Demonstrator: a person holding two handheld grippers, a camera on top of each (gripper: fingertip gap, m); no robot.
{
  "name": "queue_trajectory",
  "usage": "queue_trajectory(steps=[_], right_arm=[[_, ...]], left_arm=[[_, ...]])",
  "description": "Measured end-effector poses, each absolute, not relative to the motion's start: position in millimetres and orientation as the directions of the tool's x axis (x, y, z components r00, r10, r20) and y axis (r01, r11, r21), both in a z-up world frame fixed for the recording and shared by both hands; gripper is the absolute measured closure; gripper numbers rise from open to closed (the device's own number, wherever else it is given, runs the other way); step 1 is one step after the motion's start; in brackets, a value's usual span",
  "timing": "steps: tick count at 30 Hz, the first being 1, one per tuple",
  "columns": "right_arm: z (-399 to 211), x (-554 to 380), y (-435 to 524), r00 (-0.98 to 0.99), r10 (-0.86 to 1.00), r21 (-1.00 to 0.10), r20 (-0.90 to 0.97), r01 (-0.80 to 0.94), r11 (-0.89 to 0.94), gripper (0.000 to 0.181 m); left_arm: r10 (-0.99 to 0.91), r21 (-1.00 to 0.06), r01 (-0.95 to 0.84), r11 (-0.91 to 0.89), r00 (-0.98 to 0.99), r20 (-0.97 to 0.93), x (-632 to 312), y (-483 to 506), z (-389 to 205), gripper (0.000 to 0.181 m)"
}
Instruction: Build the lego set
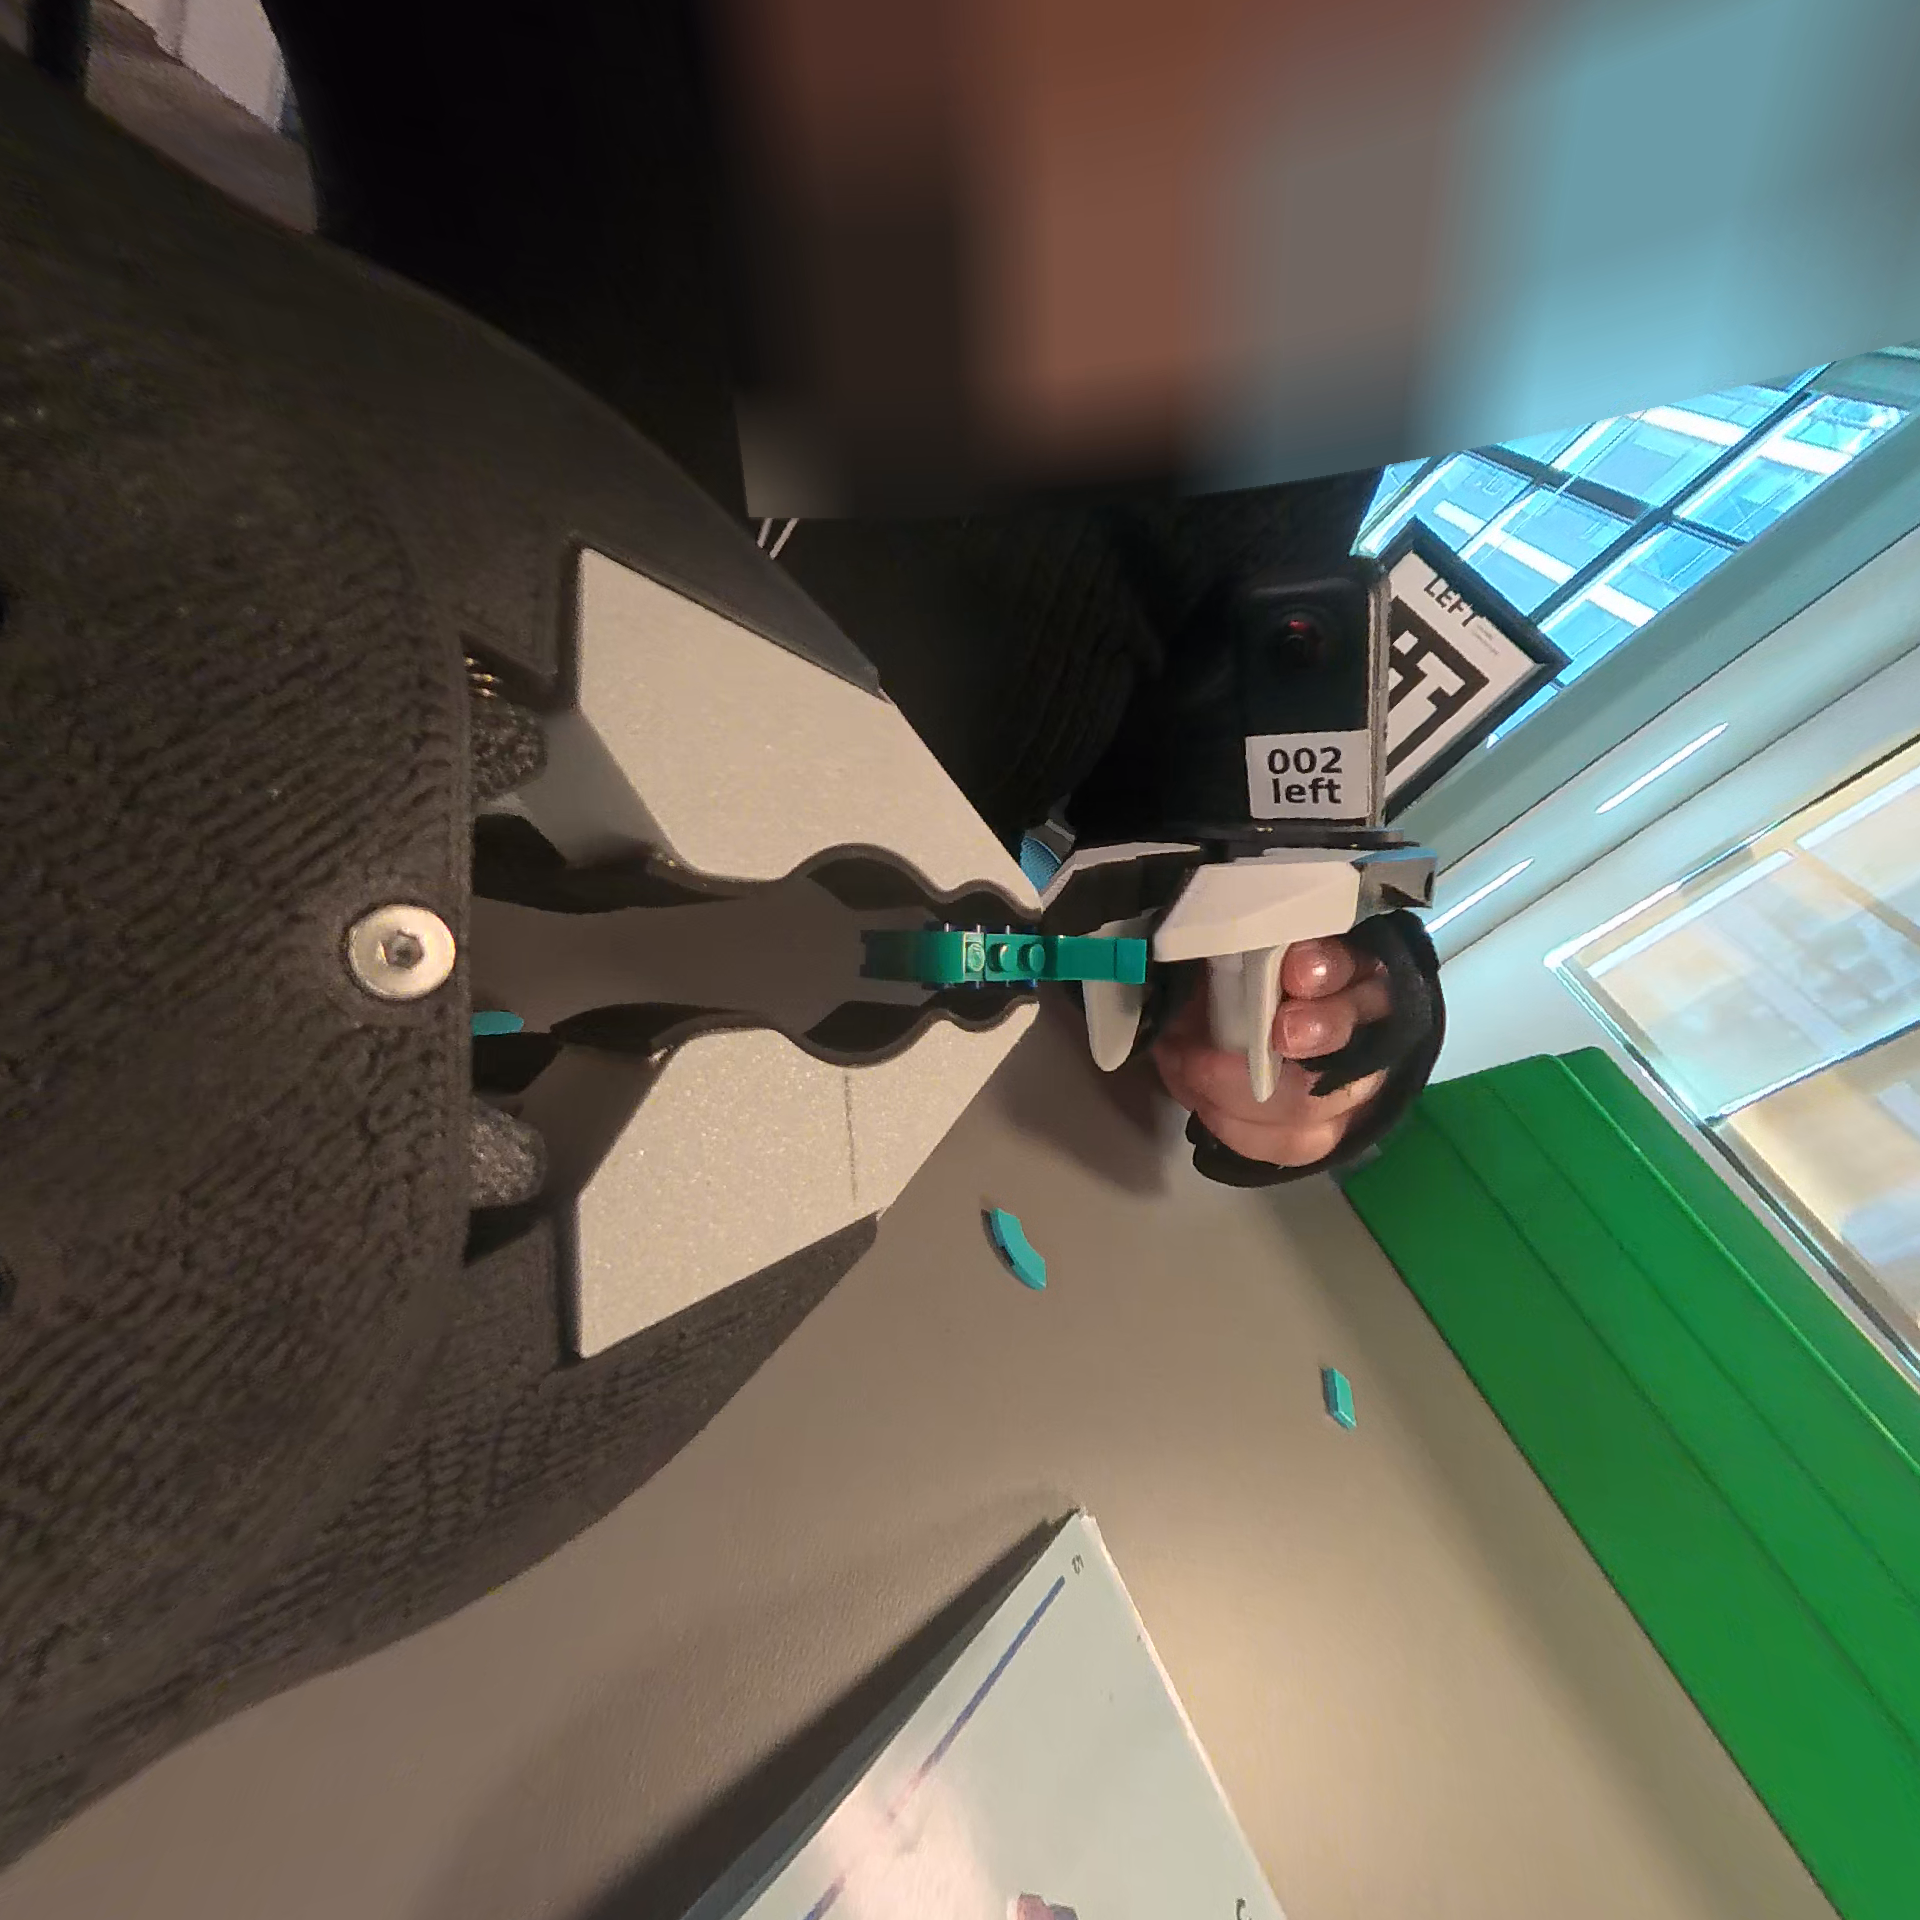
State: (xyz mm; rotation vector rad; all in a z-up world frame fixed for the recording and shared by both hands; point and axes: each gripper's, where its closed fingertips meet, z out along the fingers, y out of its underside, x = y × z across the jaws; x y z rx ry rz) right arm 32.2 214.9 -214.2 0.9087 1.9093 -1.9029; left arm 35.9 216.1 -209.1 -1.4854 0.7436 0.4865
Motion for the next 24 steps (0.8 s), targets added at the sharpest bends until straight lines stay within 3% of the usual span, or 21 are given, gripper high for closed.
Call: queue_trajectory(steps=[8,24], right_arm=[[-215.3,35.9,214.7,-0.759,0.208,-0.782,-0.617,0.622,-0.051,0.172],[-217.5,34.6,217.3,-0.744,0.222,-0.769,-0.63,0.637,-0.048,0.172]], left_arm=[[-0.172,-0.709,-0.704,0.047,0.694,-0.7,38.5,218.3,-213.7,0.154],[-0.171,-0.664,-0.748,-0.008,0.655,-0.736,34.6,218.0,-216.0,0.16]])
